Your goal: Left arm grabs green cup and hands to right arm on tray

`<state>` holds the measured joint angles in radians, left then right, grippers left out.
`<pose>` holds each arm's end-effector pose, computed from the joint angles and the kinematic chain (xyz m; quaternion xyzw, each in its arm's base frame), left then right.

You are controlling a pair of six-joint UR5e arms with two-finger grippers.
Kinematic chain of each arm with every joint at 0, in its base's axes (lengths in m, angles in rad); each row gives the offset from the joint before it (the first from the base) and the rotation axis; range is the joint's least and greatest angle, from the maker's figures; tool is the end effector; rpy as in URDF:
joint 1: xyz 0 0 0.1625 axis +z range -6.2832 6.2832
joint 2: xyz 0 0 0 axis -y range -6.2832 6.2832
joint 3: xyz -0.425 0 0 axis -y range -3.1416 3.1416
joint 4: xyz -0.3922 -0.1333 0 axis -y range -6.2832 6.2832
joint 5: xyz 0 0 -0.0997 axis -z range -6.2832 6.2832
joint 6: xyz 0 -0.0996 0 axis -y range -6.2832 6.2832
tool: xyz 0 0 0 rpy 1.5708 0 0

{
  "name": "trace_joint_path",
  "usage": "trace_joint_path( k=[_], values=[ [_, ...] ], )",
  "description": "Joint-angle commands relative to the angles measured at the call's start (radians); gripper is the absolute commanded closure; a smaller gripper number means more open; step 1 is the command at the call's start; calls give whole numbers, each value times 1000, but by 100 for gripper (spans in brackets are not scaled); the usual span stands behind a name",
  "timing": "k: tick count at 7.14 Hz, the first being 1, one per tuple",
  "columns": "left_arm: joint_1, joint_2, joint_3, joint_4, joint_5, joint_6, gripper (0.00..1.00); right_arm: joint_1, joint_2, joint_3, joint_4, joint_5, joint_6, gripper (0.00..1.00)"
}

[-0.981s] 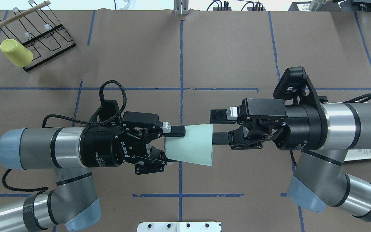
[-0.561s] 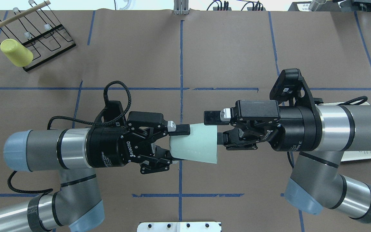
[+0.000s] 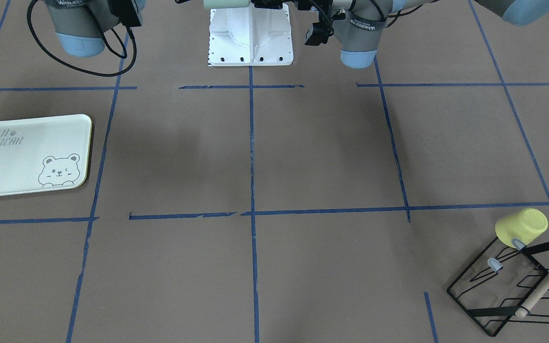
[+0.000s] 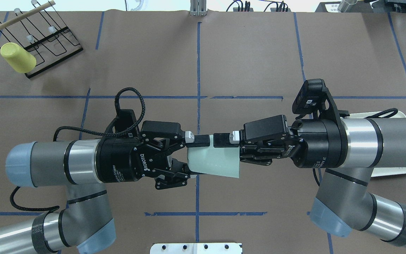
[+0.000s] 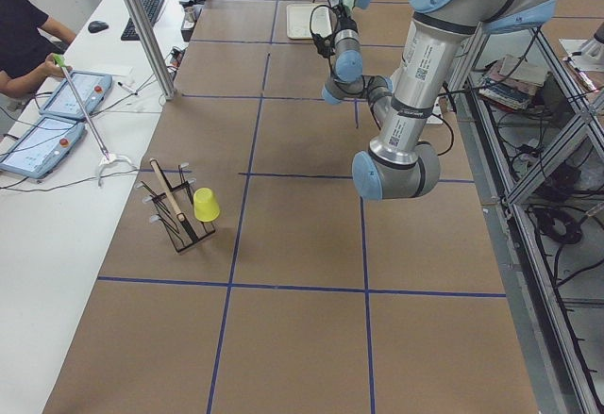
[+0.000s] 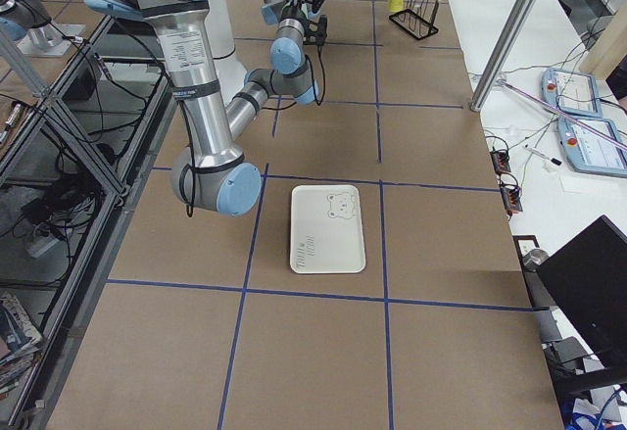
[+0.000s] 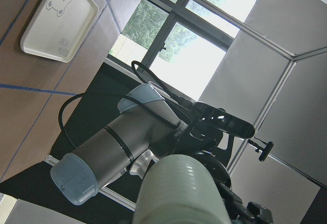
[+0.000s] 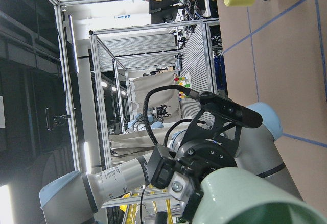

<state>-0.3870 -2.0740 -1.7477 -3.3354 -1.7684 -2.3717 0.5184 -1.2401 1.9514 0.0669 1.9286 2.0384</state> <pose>0.4165 -0.2926 0.1493 -0.2251 0.9084 -0.1133 0.3335 -0.3261 -0.2993 0.1719 -0.0456 -0.9092 0.0352 0.4123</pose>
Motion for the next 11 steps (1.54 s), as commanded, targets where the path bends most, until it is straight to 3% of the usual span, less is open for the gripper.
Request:
trace_joint_path(
  k=[1,5,6,7,9,10,11],
  values=[
    [-3,3,-9,4,7,2,0,0,-4,0,-1,1,2,100],
    [-39,18,-19,2,12,3,0,12,-15,9,-1,-2,5,100],
    [-59,50,-18,2,10,3,0,17,-56,17,-1,-47,5,100],
    [-87,72,-10,4,9,3,0,35,-121,20,1,-97,0,100],
    [-157,92,-1,75,4,5,0,168,-262,18,-4,-82,-16,100],
    [-177,92,-12,170,4,5,0,192,-354,6,-4,-82,-91,91],
    [-185,92,-10,215,3,15,0,218,-414,-32,-40,-85,-218,97]
  ],
)
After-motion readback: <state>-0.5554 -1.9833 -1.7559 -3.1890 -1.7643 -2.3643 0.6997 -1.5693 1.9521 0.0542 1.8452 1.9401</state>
